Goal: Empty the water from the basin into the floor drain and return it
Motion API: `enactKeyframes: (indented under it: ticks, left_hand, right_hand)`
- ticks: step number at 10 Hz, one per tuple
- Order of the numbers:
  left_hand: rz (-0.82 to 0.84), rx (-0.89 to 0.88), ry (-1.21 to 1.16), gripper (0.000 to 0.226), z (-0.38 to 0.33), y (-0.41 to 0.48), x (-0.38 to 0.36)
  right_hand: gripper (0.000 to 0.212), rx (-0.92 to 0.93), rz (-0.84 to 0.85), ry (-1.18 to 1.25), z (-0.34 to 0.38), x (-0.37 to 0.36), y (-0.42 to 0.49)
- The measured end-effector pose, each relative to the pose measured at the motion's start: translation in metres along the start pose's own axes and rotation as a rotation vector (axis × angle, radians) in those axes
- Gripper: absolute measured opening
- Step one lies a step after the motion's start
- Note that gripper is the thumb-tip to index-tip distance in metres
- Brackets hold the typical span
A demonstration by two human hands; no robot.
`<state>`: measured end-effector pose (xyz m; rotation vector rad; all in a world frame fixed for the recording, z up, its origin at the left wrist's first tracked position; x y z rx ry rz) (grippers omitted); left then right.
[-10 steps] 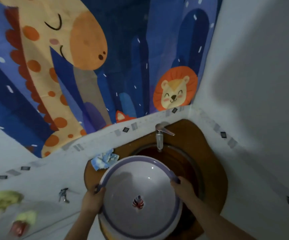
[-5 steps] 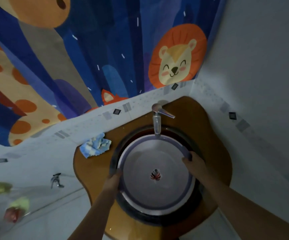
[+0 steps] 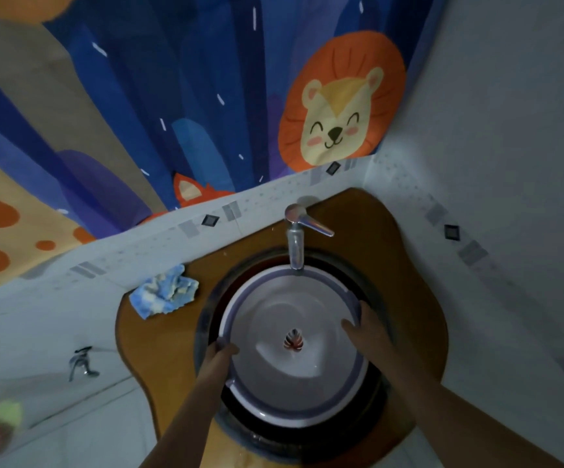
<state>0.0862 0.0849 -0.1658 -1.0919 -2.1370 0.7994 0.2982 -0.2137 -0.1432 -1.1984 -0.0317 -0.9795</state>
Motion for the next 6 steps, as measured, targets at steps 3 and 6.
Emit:
enactKeyframes:
  ticks: [3, 6]
  left_hand:
    - [-0.024, -0.016, -0.047, 0.072, -0.005, 0.0, 0.003]
    - [-0.047, -0.049, -0.025, 0.071, -0.022, -0.009, 0.009]
  right_hand:
    - [0.075, -0.016, -0.027, -0.026, 0.007, 0.005, 0.003]
    - [0.057, 0.177, -0.143, 0.14, 0.049, 0.042, -0.03]
Point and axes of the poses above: each hand's wrist, its own y-axis towards the middle knuckle, its own x-axis out of the back of the hand, z = x × y, the point moved 10 cm from there along y, towards the middle knuckle, and after that the axes turned 12 degrees about -x, right-handed, at the moved point
